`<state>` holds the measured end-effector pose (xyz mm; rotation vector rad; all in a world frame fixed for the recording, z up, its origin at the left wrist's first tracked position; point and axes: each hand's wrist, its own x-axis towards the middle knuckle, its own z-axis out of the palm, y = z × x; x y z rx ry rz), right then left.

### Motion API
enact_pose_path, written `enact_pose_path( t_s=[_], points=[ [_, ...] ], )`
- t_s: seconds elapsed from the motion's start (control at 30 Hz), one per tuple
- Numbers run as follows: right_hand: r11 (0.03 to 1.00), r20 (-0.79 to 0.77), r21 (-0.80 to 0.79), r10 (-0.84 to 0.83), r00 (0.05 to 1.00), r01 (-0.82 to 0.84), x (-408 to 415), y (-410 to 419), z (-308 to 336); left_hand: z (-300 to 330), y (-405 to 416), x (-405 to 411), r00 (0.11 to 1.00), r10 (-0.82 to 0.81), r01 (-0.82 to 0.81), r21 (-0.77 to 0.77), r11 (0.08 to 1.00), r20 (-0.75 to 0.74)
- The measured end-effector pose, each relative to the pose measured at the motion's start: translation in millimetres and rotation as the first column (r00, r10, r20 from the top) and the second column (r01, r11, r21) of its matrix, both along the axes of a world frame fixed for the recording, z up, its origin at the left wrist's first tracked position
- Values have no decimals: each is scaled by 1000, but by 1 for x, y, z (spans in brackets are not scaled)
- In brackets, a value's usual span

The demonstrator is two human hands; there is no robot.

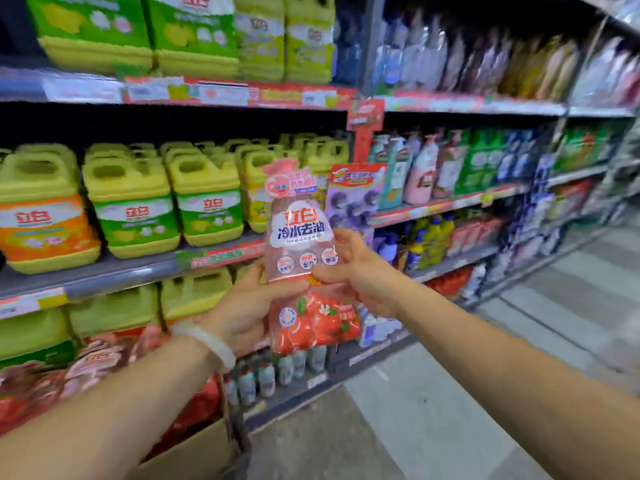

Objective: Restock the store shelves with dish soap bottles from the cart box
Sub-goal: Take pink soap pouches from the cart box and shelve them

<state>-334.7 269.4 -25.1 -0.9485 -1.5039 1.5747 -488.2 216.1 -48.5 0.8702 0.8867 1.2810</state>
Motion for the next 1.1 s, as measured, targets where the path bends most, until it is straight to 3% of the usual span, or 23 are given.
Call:
enact_pose_path(
  t_s=[0.3,0.53,0.7,1.1],
  points=[
    [946,65,162,-293,954,279,179,43,40,44,86,165,986,-165,168,115,979,-38],
    [883,13,228,-424,905,410,283,110,52,52,190,269,965,-254,262,206,943,-64],
    [871,51,252,-448,892,423,343,189,74,77,282,327,938,-288,331,257,908,-191],
    [831,16,310,-490,871,462,466,359,92,101,461,456,928,-239,331,335,882,-287]
  ],
)
